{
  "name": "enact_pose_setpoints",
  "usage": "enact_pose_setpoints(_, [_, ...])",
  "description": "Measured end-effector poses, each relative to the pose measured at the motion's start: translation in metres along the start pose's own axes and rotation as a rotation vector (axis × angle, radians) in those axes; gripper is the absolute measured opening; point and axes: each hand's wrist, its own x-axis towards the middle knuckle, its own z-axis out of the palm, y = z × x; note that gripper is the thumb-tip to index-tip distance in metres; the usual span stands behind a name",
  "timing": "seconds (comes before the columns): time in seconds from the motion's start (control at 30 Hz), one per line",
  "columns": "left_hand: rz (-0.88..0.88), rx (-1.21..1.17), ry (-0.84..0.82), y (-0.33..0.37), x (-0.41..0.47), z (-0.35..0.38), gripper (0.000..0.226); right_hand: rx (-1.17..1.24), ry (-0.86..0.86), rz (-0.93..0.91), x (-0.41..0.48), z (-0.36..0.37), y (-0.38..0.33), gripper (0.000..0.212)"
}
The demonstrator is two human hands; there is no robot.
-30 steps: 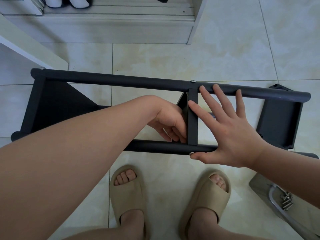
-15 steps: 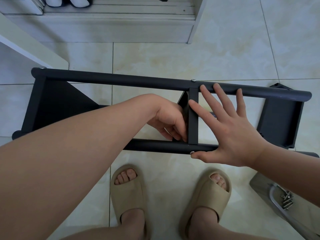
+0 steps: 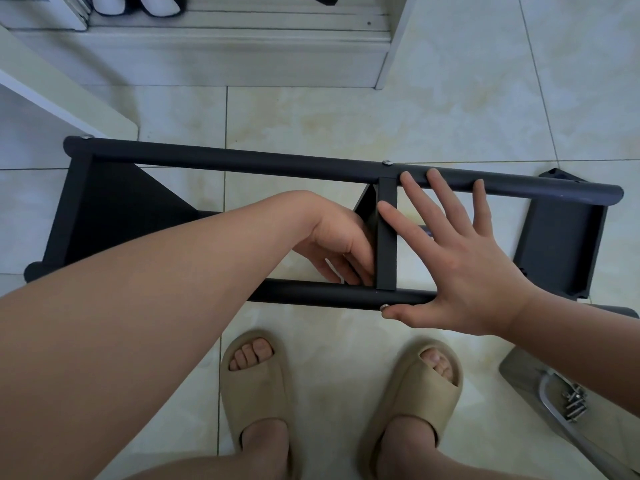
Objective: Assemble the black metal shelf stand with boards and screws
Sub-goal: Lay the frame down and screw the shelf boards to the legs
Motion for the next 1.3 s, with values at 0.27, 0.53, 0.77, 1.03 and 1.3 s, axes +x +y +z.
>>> enact_pose_setpoints(0.27, [0.020,-0.014,0.033,0.0017,0.0026,0.0006,0.015,0.000,0.001,-0.001,0.0003,0.0004,0.0000,0.113])
enact_pose_setpoints(0.53, [0.028,-0.038,0.023,0.0015,0.0024,0.0003,0.019,-0.003,-0.005,-0.001,0.0000,0.0004,0.0006,0.113])
enact_pose_setpoints(0.77, [0.012,-0.070,-0.011,-0.0010,-0.0018,-0.0022,0.021,-0.004,-0.010,0.005,0.0002,-0.0012,0.0003,0.113])
enact_pose_setpoints(1.03, [-0.007,-0.020,-0.032,0.0014,-0.0011,0.0026,0.016,-0.004,-0.009,0.004,0.0003,-0.0006,-0.0005,0.113])
enact_pose_setpoints(1.3, [0.007,-0.026,-0.005,0.0013,0.0003,0.0010,0.014,-0.004,-0.006,0.006,0.0004,-0.0007,-0.0006,0.114])
